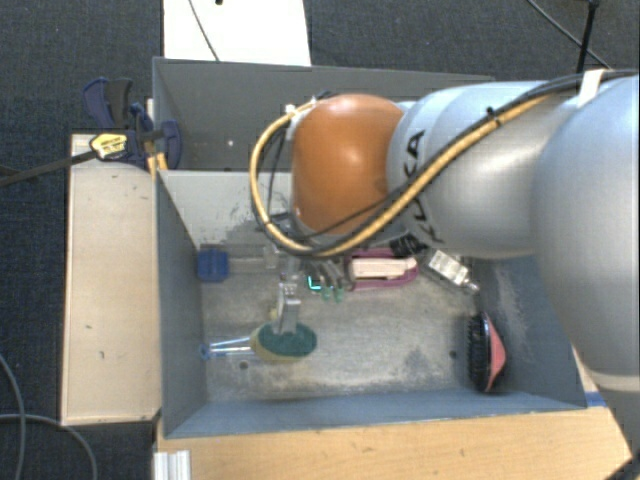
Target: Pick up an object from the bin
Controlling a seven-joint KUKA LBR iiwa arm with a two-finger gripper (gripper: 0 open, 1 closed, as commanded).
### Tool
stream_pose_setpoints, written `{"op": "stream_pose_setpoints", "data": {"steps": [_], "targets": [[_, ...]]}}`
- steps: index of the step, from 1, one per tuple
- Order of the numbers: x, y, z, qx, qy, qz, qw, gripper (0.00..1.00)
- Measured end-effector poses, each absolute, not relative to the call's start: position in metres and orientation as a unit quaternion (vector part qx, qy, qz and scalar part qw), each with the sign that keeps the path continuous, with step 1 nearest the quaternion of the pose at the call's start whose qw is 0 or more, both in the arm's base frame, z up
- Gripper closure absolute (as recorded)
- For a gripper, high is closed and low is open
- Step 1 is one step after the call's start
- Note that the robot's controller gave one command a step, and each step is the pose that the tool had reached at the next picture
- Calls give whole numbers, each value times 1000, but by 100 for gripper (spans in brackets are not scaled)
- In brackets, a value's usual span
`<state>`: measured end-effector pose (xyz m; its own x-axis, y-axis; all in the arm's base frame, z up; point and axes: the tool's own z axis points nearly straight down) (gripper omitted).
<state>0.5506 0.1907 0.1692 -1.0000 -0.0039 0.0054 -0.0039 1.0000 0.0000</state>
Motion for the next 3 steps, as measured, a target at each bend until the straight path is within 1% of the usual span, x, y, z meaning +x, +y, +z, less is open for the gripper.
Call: {"op": "stream_pose_setpoints", "data": {"steps": [1, 2, 3], "targets": [[507, 163, 81, -220, -976, -3, -1, 0], [509, 164, 86, -222, -975, -6, -4, 100], [506, 176, 281, -241, -970, -3, -4, 100]]}}
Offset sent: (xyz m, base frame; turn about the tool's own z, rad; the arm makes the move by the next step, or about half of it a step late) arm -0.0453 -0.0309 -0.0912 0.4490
